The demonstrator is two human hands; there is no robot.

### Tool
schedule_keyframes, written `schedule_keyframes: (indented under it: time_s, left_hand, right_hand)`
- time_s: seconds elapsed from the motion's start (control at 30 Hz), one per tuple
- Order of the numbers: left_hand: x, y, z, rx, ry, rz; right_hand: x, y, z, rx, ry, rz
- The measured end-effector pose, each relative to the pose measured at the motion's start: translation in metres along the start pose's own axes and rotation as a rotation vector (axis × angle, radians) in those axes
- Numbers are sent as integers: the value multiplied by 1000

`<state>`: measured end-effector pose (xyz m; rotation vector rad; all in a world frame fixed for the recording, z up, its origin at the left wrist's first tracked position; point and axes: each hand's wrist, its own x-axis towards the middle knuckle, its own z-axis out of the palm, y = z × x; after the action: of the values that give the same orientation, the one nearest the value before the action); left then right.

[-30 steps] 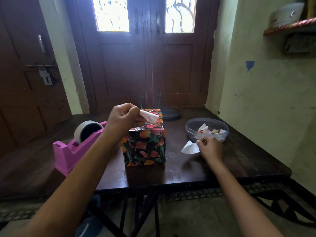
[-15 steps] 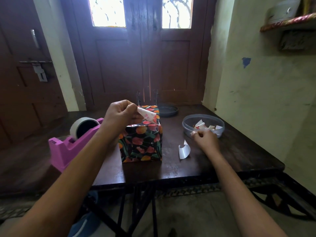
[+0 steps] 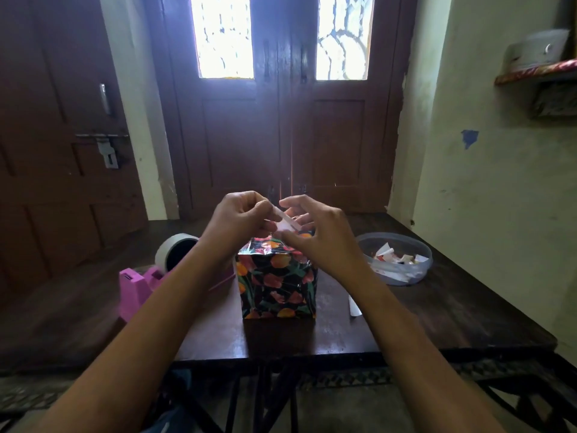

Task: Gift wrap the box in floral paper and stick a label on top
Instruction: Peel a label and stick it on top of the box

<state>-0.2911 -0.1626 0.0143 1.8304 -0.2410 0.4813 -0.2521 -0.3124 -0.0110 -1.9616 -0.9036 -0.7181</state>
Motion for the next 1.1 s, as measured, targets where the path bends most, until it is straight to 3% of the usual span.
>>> schedule_keyframes:
  time_s: [0.23,0.43,0.53,0.8,0.97,1.1]
  left_hand:
    - [3,-8,-7,75,-25,57]
    - [6,-20,-2,230,140,102]
    - [6,-25,0,122,183,70]
    - [18,-29,-5,-82,231,-9]
    - [48,-34,-13,46,237,-69]
    - [79,-36,-18,8,193,-203]
  right_hand:
    - [13,-4,7,185,243,168]
    - [14,-8,6,661,318,452]
    - [16,-7,7,813,326,581]
    - [21,17,1,687,191,672]
    - [42,28,1,632,165,711]
    - [69,42,4,561,120,746]
